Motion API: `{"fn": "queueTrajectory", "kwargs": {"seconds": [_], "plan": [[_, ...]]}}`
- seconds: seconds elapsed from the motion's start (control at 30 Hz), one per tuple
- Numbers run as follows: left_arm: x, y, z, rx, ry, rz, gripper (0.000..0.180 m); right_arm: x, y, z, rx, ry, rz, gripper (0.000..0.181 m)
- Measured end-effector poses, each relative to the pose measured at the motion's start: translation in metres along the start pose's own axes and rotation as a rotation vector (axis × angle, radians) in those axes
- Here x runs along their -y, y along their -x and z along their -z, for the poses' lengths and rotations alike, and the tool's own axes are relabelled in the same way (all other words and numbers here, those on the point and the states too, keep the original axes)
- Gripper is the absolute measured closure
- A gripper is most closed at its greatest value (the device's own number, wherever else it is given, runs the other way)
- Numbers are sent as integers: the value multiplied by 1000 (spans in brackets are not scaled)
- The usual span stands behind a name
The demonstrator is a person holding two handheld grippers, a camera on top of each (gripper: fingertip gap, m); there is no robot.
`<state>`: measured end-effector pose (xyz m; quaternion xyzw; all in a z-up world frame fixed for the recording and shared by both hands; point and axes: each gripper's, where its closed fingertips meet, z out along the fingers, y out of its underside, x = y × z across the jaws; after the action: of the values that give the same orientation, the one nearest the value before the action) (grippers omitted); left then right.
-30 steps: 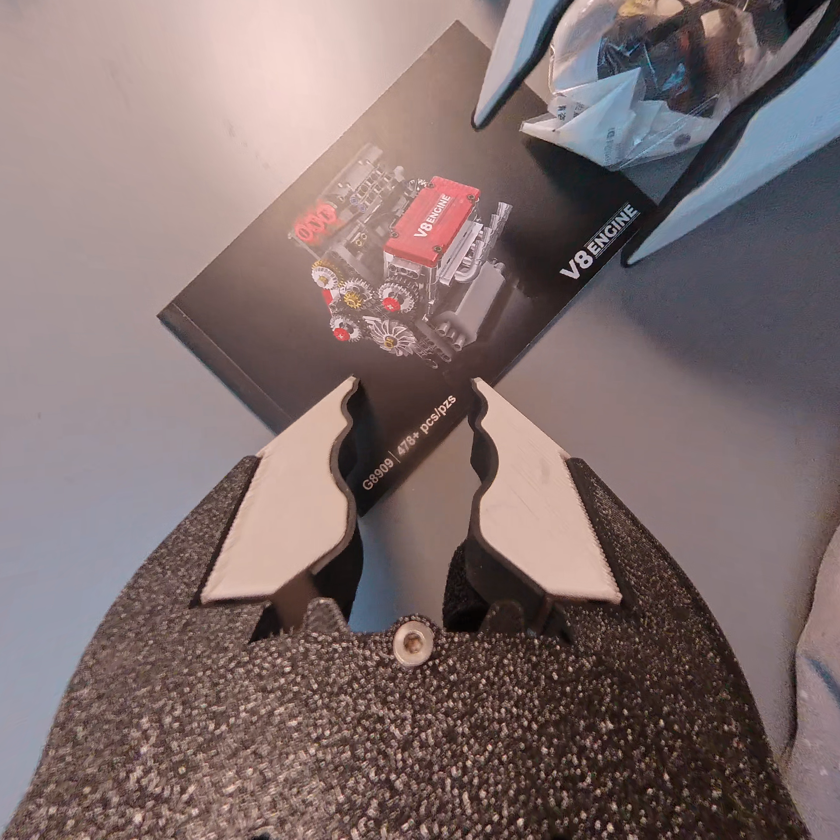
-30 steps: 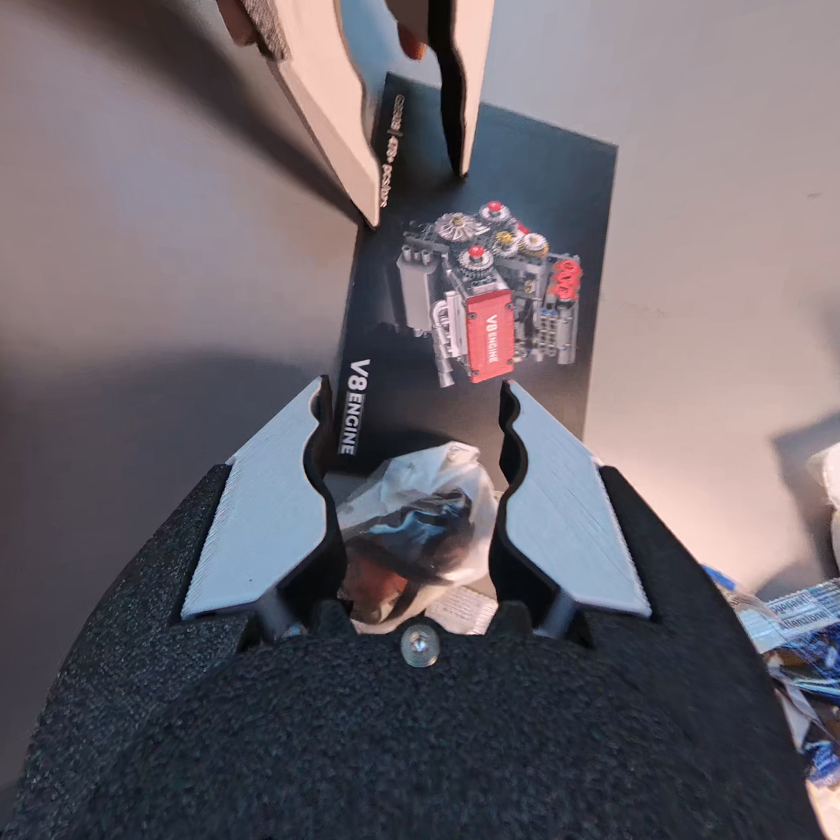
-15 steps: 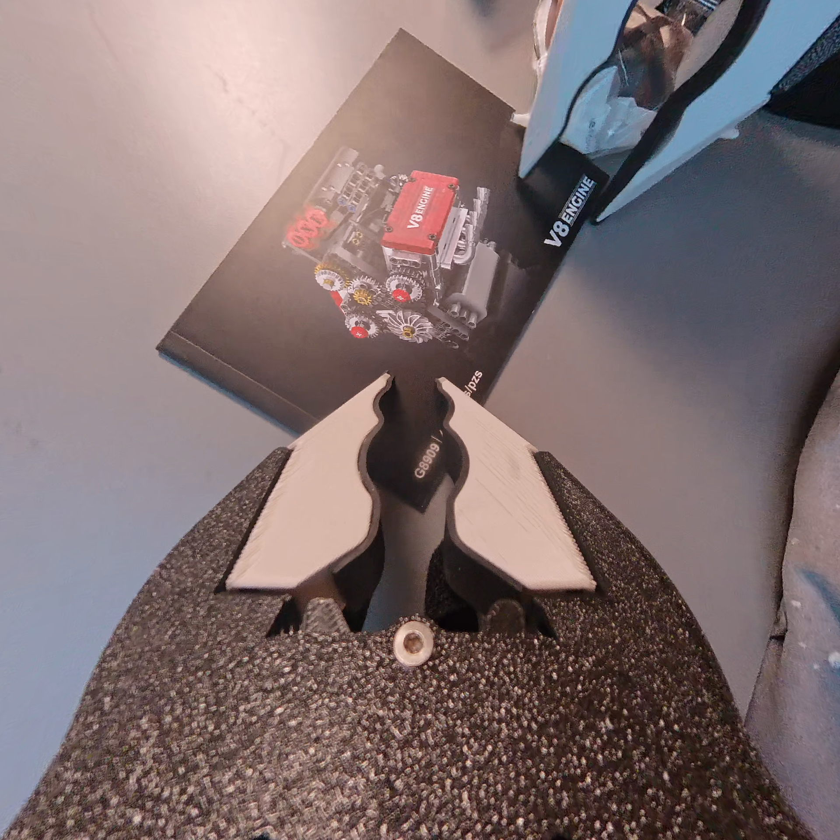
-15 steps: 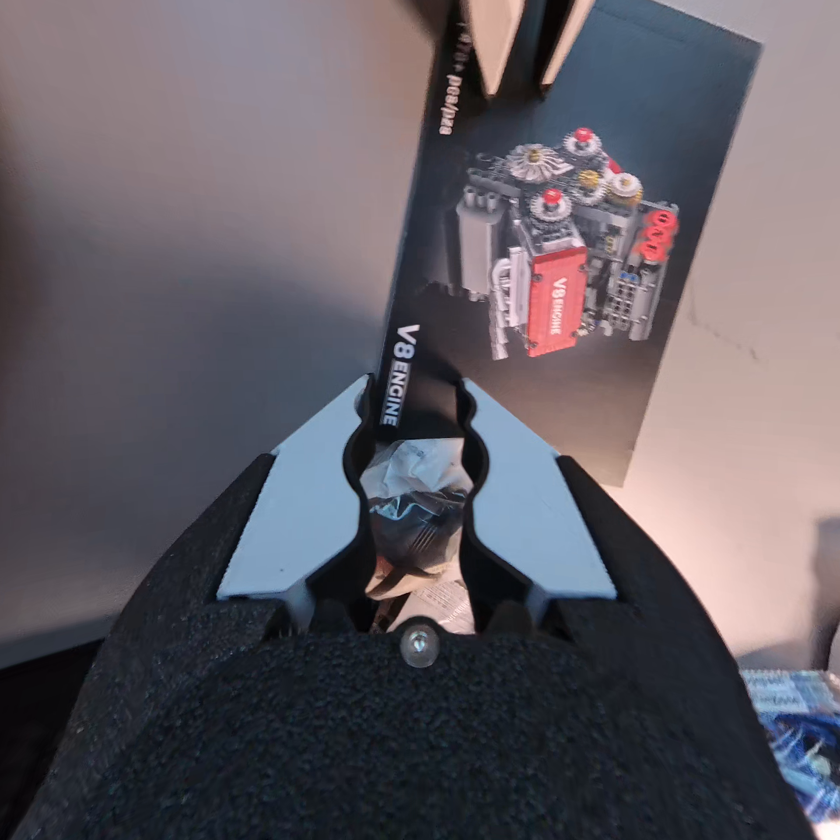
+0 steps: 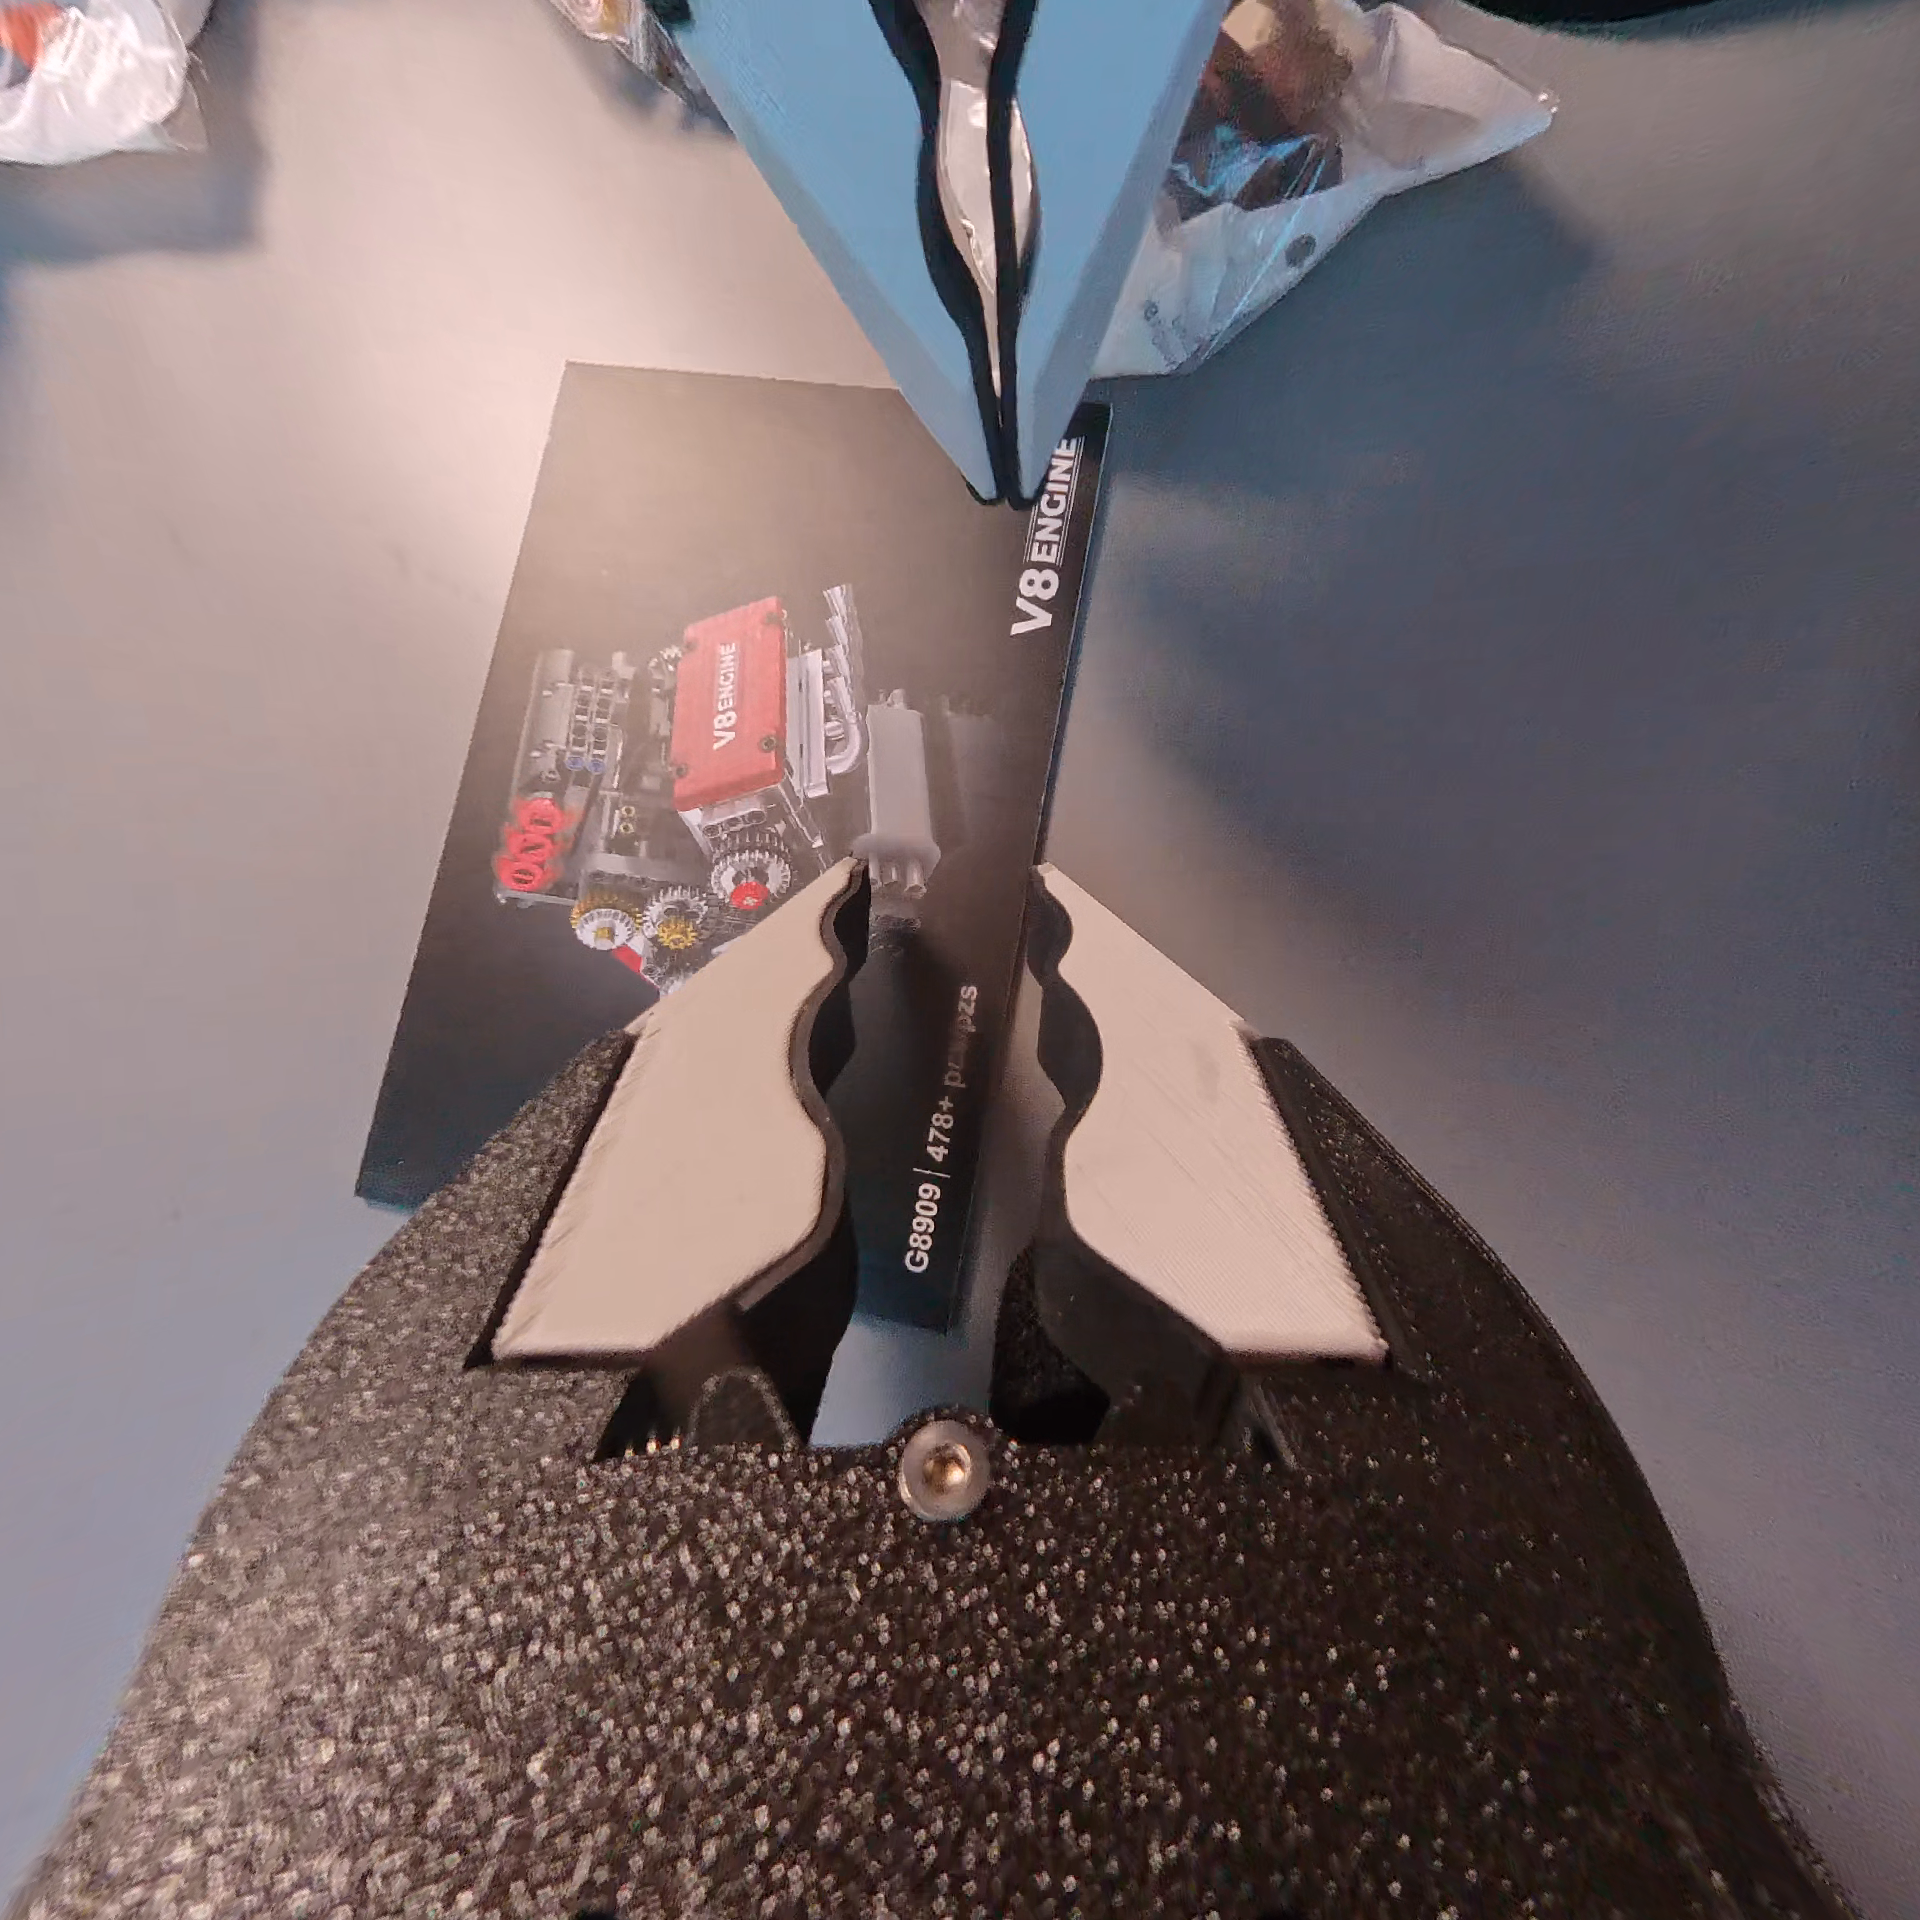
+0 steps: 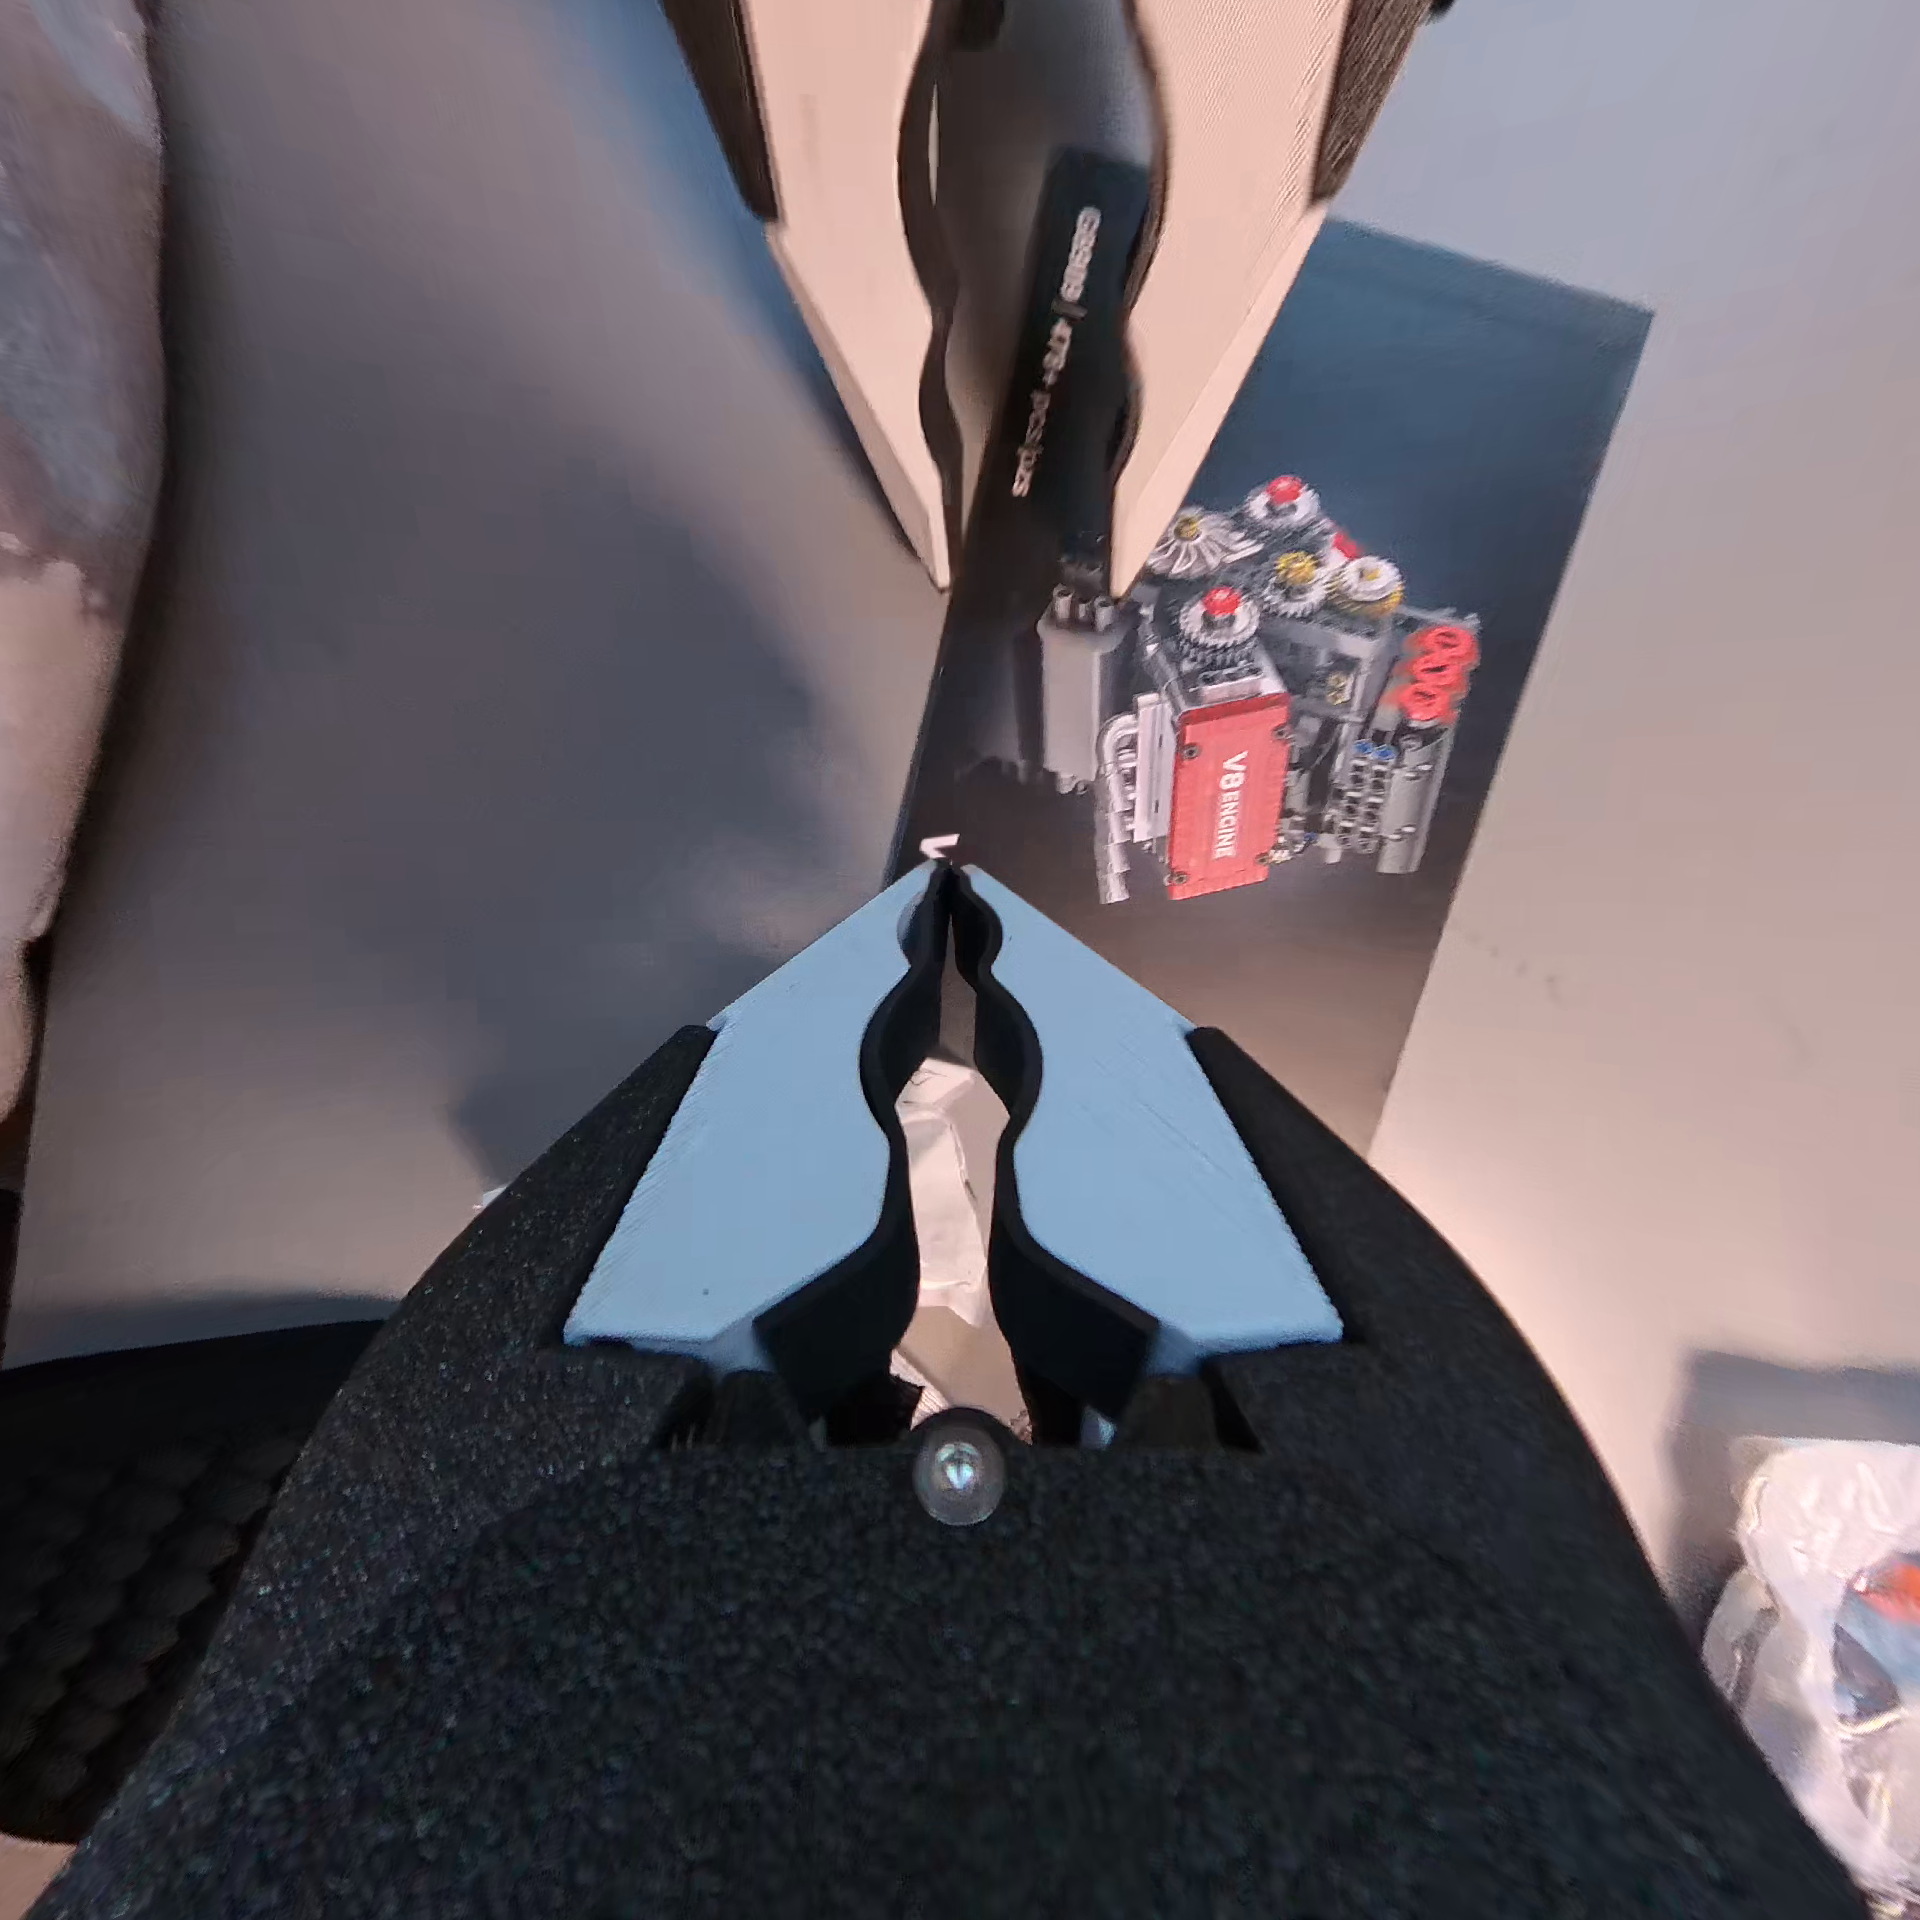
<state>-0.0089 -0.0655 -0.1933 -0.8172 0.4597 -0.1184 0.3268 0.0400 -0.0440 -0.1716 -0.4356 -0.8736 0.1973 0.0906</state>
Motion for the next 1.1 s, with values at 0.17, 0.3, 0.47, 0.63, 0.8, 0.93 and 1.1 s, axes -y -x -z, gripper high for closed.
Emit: {"fn": "queueTrajectory", "kwargs": {"seconds": [0.17,0.3,0.47,0.63,0.8,0.93,1.1], "plan": [[-6,-4,-4,-94,35,24,154,-10,-7,2,-46,26,-15,178],[-6,-3,-4,-120,30,31,157,-31,0,-21,-77,125,2,126],[-5,-3,-3,-151,19,43,159,-29,-4,-22,-64,75,-20,134],[-4,-11,-2,-198,-1,42,176,-26,0,-23,-43,59,17,151],[-5,-7,-2,-216,-9,70,180,-26,-3,-23,-61,20,20,181],[-5,-5,-2,-200,-5,48,180,-25,-12,-19,-98,-10,2,181],[17,5,20,-223,-151,143,180,-9,-25,7,-145,-148,-46,181]]}}
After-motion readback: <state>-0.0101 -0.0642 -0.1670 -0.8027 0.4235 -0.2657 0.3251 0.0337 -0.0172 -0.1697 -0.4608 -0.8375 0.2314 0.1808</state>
